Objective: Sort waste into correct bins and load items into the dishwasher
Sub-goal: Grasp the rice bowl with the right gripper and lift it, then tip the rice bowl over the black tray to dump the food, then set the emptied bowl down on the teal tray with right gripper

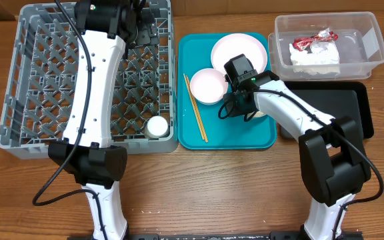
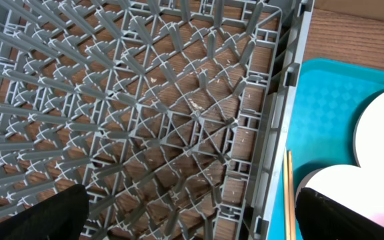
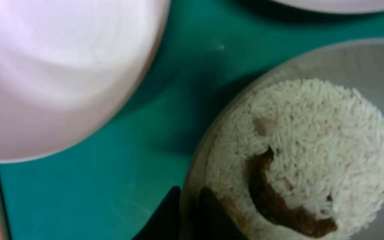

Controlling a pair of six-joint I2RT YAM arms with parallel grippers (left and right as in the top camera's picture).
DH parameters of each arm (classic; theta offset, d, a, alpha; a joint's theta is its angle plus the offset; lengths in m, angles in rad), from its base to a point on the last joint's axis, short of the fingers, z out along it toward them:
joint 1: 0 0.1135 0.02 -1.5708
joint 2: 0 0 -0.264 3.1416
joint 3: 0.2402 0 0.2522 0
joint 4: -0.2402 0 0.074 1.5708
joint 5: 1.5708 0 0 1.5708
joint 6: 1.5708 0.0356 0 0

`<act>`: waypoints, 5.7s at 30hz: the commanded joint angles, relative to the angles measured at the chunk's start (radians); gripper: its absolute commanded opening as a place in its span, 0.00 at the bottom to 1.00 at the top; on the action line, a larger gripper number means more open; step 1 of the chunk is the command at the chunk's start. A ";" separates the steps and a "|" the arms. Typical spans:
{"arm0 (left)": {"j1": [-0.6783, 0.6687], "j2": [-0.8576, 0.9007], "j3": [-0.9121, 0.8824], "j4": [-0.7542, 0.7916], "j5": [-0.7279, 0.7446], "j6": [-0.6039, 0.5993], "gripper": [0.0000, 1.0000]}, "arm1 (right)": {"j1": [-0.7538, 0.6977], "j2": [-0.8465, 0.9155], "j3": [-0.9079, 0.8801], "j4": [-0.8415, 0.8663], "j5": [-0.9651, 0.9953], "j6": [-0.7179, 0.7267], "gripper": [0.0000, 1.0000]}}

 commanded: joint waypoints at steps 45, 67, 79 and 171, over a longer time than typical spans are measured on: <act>0.002 -0.014 0.014 0.031 0.059 0.008 1.00 | -0.906 -0.237 -0.449 0.402 -1.395 -0.049 0.04; 0.002 -0.014 0.014 0.019 0.098 0.007 1.00 | -1.005 -0.182 -0.449 0.732 -1.505 0.668 0.04; 0.002 -0.014 0.014 0.019 0.122 0.007 1.00 | -1.004 -0.182 -0.448 0.851 -1.518 0.707 0.04; 0.002 -0.014 0.014 0.000 0.235 0.008 1.00 | -0.508 -0.274 -0.279 0.888 -1.109 0.906 0.04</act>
